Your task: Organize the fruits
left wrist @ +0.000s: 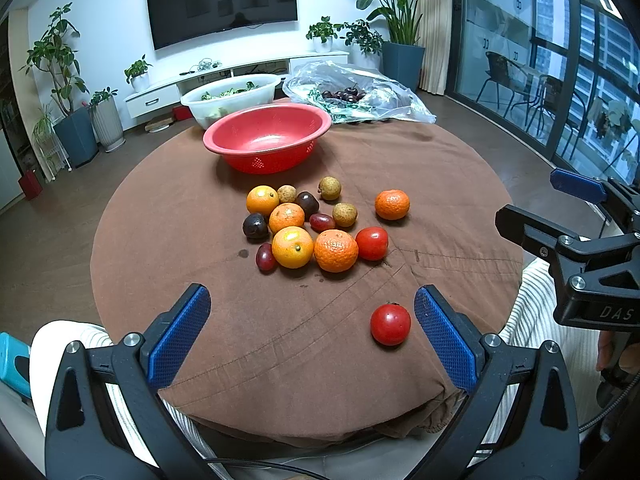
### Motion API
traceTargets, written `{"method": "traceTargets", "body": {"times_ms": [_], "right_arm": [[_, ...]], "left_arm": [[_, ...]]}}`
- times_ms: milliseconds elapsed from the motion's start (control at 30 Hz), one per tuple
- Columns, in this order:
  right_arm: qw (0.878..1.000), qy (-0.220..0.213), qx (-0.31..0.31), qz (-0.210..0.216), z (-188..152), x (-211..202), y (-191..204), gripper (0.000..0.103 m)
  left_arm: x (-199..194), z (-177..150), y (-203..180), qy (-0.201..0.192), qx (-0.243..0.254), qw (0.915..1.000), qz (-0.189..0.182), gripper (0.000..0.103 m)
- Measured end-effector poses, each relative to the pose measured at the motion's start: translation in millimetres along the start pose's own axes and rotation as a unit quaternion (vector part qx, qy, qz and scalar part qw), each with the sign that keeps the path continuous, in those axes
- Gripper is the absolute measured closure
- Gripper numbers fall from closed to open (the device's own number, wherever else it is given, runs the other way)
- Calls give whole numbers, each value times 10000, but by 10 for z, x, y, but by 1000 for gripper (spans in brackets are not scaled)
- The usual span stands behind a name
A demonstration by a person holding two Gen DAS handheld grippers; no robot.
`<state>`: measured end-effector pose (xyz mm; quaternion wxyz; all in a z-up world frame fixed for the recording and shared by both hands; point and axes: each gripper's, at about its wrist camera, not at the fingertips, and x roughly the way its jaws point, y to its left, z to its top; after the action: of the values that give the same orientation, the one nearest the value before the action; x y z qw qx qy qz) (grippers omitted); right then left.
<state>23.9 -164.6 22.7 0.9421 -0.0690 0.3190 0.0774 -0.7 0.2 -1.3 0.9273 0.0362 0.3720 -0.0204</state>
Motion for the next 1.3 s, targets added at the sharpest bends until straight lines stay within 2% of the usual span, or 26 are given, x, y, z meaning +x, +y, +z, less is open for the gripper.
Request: {"method": "traceTargets", "body": {"times_ms": [767, 967, 1100, 1300], "right_arm": [[10000, 54, -9, 16, -18, 41, 67, 0], [9993, 188, 219, 240, -28, 218, -29, 0], [9996, 194, 87, 175, 12, 266, -40, 0], [9993, 181, -11, 315, 122, 409, -61, 0]], "left_arm": [[-28, -5, -60, 52, -4, 10000, -70, 0], [28, -25, -50, 163, -18, 9997, -164, 0], [86, -36, -40, 269, -24, 9993, -263, 0], [206, -56, -54, 449, 8, 9981, -423, 0]]}}
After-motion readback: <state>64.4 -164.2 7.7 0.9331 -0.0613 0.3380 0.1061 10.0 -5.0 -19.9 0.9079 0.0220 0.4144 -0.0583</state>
